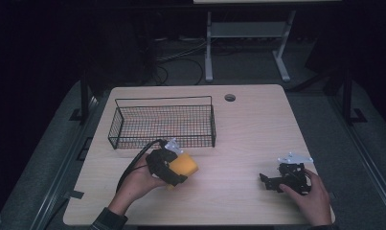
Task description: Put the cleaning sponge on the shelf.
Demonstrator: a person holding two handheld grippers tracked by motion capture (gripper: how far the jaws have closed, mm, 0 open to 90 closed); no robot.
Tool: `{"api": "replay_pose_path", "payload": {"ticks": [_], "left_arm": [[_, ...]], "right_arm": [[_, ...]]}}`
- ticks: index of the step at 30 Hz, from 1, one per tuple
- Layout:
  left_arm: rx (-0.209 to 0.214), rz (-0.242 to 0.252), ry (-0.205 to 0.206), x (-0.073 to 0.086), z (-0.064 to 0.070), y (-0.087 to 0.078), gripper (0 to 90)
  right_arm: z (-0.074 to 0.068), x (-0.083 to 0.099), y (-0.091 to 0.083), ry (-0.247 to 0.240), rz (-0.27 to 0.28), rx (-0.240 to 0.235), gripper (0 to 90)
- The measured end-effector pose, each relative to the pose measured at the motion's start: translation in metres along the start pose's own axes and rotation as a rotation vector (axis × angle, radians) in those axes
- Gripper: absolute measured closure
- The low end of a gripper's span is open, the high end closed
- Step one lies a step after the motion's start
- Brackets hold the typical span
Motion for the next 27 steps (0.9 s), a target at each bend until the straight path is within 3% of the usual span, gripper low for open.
{"api": "replay_pose_path", "payload": {"ticks": [17, 27], "left_arm": [[-0.042, 0.008, 0.013, -0.013, -0.022, -0.029, 21.8], [-0.061, 0.019, 0.001, -0.021, -0.037, -0.042, 21.8]], "right_arm": [[0.0, 0.0, 0.0, 0.0, -0.001, -0.002, 0.0], [0.0, 0.0, 0.0, -0.002, 0.001, -0.002, 0.0]]}}
Point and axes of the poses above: each handheld gripper's, and its own axes: y roughly forward along the jaws, x roughly out of its underside, z roughly to its right, the point moved 4 cm from there along y, roughly forward along the jaws, and after that the axes turned 7 degrees about x, right-handed, at the moved point
